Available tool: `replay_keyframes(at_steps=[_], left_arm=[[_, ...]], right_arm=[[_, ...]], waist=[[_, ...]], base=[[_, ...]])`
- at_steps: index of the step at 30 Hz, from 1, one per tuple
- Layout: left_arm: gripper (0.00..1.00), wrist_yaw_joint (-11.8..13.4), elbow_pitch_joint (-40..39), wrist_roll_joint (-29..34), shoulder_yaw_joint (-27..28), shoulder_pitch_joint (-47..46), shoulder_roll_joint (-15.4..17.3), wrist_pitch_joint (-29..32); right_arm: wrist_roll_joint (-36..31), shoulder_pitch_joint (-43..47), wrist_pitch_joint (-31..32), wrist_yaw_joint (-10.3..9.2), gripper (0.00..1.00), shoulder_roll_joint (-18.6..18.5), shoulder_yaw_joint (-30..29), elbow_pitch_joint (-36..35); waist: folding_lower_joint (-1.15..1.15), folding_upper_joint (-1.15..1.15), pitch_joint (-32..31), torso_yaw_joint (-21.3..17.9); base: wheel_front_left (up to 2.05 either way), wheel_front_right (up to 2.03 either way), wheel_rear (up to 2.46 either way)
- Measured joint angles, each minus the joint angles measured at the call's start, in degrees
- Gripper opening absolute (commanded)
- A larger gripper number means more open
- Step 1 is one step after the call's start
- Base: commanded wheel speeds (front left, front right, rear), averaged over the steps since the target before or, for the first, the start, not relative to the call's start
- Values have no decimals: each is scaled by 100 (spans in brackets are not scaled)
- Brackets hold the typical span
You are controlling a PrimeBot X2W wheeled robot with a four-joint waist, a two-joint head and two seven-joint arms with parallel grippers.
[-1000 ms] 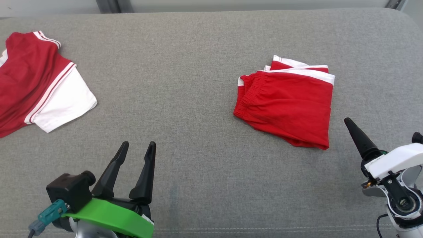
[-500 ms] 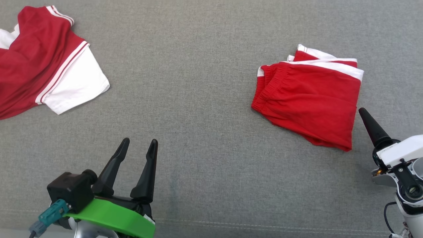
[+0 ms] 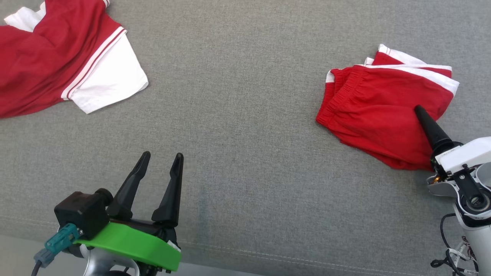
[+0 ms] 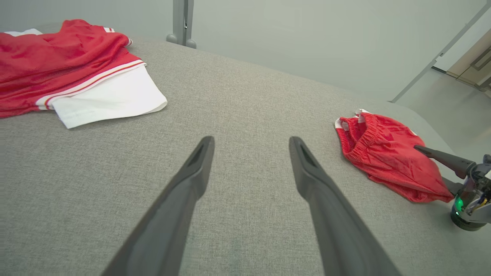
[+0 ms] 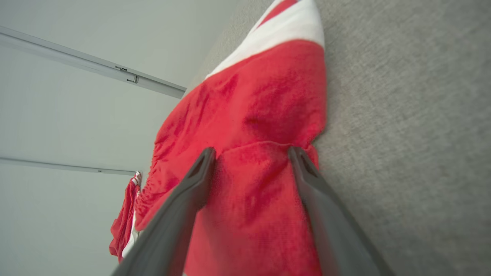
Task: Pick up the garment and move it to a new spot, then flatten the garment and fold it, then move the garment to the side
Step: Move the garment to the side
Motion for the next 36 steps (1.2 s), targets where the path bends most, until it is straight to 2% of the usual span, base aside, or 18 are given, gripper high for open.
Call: replay_keyframes(at_steps=[1, 3, 4, 5, 6, 7, 12, 24, 36], left_arm=[[100, 0, 9, 0, 7, -1, -4, -2], [100, 1, 37, 0, 42, -1, -21, -13], [100, 1, 47, 0, 67, -1, -30, -21], [100, 1, 53, 0, 100, -1, -47, -42], [100, 1, 53, 0, 123, -1, -62, -62], [100, 1, 63, -1, 129, -1, -71, -71], [100, 1, 99, -1, 193, 0, -108, -123], [100, 1, 108, -10, 136, 0, -135, -153], [100, -46, 208, -45, -4, -15, -230, -198]], right_arm=[[0, -46, 2, 8, 21, -2, 2, 18], [-1, -137, 19, 27, 25, -10, 19, 75], [-8, -178, 26, 62, 16, -21, 38, 98], [-13, -226, 35, 80, 13, -29, 49, 126], [-13, -234, 49, 81, 79, -27, 59, 144], [-19, -240, 46, 82, 100, -24, 57, 167], [-20, -251, 42, 159, 100, 9, 118, 240], [-121, -57, 401, 98, 100, -199, 337, 353], [252, -60, 512, 99, 100, -174, 85, 121]], waist=[[0, 0, 13, 24], [0, 0, 34, 62], [0, 0, 41, 72], [0, 0, 46, 77], [0, 0, 48, 71], [0, 0, 49, 61], [0, 0, 16, -47], [0, 0, -84, -401], [0, 0, 91, -268]], base=[[0, 0, 0], [0, 0, 0], [0, 0, 0], [0, 0, 0], [0, 0, 0], [0, 0, 0], [0, 0, 0], [0, 0, 0], [0, 0, 0]])
